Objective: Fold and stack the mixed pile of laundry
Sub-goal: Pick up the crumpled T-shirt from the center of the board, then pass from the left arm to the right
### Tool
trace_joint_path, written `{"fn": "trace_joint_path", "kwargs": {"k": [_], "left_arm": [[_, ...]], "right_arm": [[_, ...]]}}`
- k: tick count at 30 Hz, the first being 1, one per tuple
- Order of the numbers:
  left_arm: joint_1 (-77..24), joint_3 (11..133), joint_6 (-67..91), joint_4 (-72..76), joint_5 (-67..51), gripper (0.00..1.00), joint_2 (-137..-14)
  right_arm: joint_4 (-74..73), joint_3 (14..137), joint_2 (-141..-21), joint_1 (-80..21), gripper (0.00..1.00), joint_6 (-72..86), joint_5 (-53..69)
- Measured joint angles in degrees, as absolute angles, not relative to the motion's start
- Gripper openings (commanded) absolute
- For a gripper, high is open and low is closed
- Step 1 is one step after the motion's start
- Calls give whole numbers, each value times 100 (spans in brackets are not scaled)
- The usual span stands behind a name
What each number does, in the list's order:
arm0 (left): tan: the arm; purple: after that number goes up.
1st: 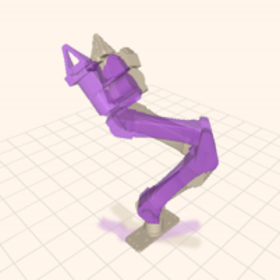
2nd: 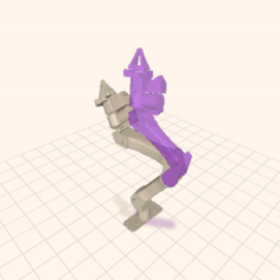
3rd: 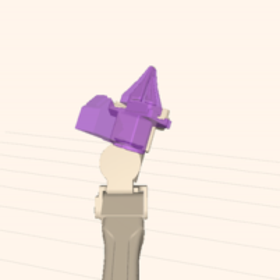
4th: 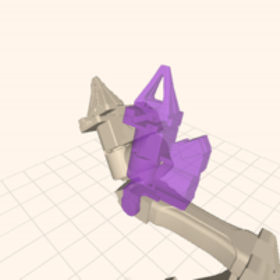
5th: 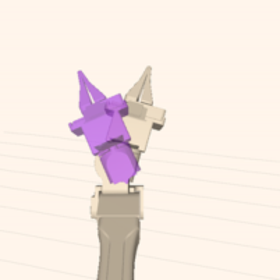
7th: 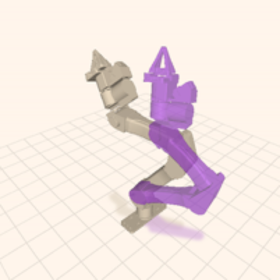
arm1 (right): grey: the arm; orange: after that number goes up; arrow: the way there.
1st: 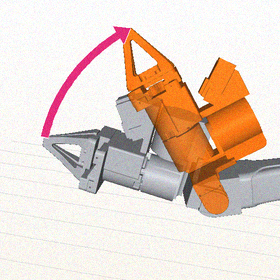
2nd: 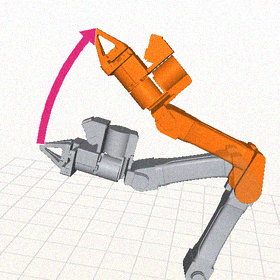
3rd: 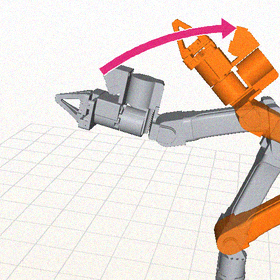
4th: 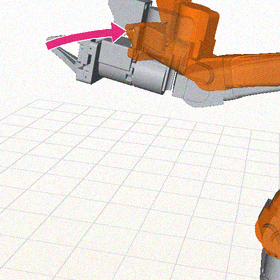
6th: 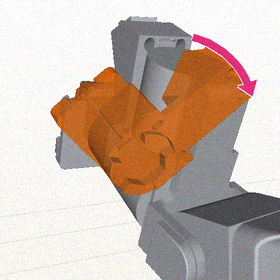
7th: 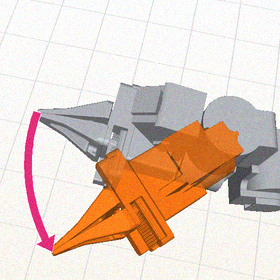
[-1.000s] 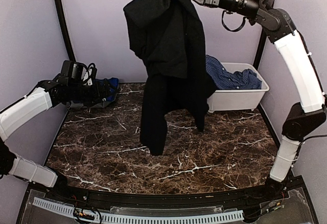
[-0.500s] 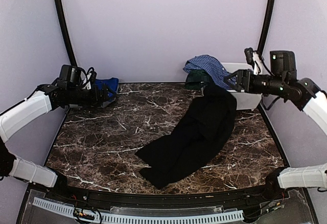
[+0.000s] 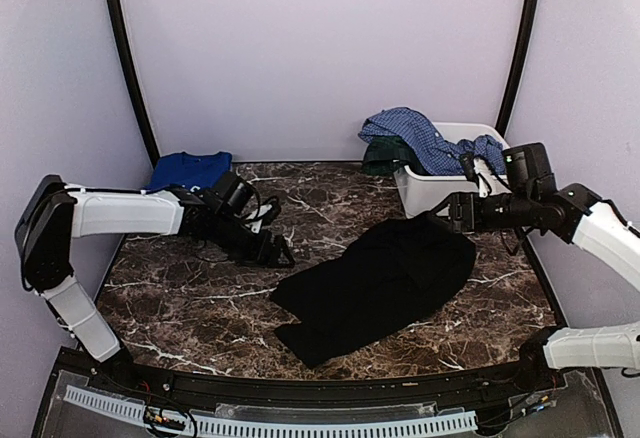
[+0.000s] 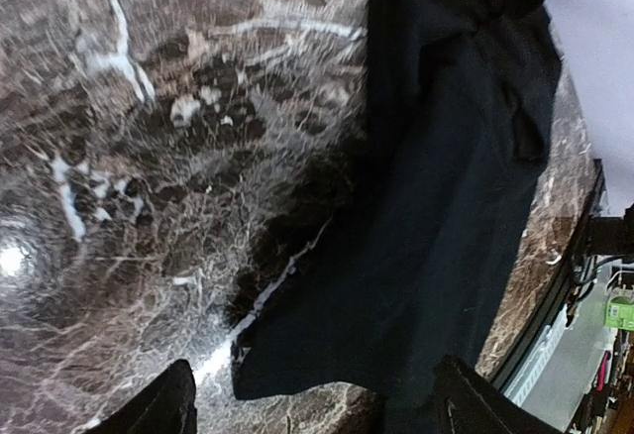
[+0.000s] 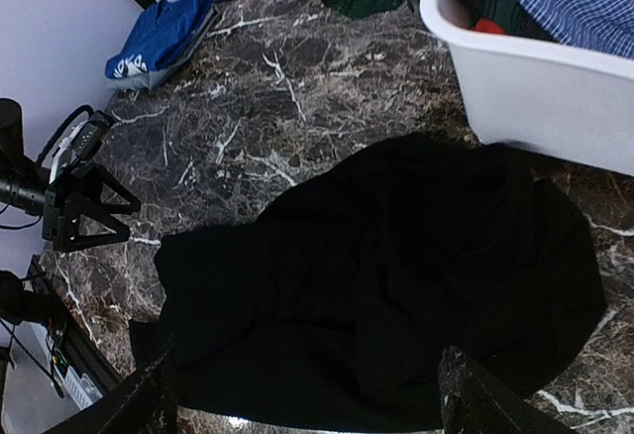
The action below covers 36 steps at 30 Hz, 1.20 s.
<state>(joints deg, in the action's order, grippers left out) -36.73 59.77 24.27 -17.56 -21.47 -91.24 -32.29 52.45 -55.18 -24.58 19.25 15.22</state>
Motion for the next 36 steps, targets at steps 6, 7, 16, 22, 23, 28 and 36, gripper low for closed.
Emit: {"fn": "trace_joint_path", "kwargs": {"k": [6,7,16,22,23,28,36], "left_arm": [[-3966,6025,2467,-1758,-2043,75,-10068],[-3975,6025,2473,-1747,-2038,71,-10121],[-4080,6036,2460,-1514,-2182,2,-10416],[-4084,6309,2246,-1848,-2134,0,-9725],[-4084,6473,2196,-1920,-2128,0,-9537],[-4084,7553,1876,-2075,-2248,0,-8779],[-4084,8724,1347,-2469,-2961,0,-8659]], "right_arm": [[-3072,5251,-6119,-2488,87,1765,1846],[-3041,5288,-6149,-2488,87,1721,1872],[-2871,5655,-6449,-2491,87,1330,2102],[-2805,6045,-6593,-2491,88,895,2473],[-2744,6084,-6613,-2493,89,825,2598],[-2381,6213,-6783,-2639,94,486,3221],[-1831,6971,-7675,-3533,96,-331,3774]]}}
